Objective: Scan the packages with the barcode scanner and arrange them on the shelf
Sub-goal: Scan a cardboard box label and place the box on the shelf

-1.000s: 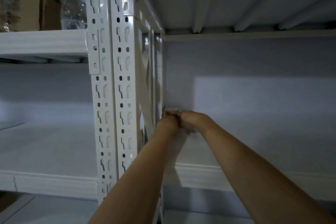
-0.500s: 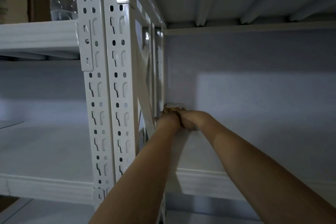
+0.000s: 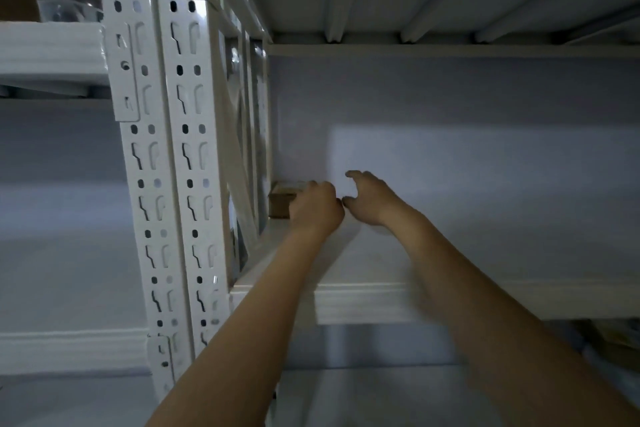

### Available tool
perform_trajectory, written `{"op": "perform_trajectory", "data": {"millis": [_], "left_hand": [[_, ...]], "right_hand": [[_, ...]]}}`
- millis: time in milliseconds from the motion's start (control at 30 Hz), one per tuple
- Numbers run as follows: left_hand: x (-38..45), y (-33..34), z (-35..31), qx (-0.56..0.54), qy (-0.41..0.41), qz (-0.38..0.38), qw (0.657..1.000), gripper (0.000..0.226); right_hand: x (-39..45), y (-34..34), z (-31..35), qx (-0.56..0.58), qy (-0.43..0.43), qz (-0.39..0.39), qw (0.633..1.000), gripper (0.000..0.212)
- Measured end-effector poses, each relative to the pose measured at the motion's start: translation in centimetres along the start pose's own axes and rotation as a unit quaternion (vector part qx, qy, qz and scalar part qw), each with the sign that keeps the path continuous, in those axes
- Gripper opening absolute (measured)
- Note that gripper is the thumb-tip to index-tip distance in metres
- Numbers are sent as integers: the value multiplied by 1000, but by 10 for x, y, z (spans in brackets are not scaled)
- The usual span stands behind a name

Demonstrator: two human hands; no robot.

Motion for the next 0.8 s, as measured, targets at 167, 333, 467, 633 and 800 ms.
{"op": "perform_trajectory", "data": {"millis": [167,333,467,633,800], "left_hand": [[-69,31,-115,-206,106,10,973,27],[-148,86,-228,-306,180,84,931,26],[-208,148,-309,-323,220,164,906,23],[-265,241,-384,-316,203,265,888,43],[-294,311,-449,-283,161,308,894,40]], "right_hand": [[-114,-76,-90,5,75,-137,988,44],[-242,-127,-179,5,166,-208,964,22],[-326,-133,-264,-39,262,-135,955,23],[-413,-157,-375,-20,337,-135,931,27],[-479,-183,-485,13,383,-140,913,19]]}}
Point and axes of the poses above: each hand's wrist, its own x-axis towards the middle knuckle, its own y-axis out of the palm, z = x × y, the point moved 10 cm from there along x, towards the middle knuckle, and after that the axes turned 5 degrees about -x, right-handed, at the moved point
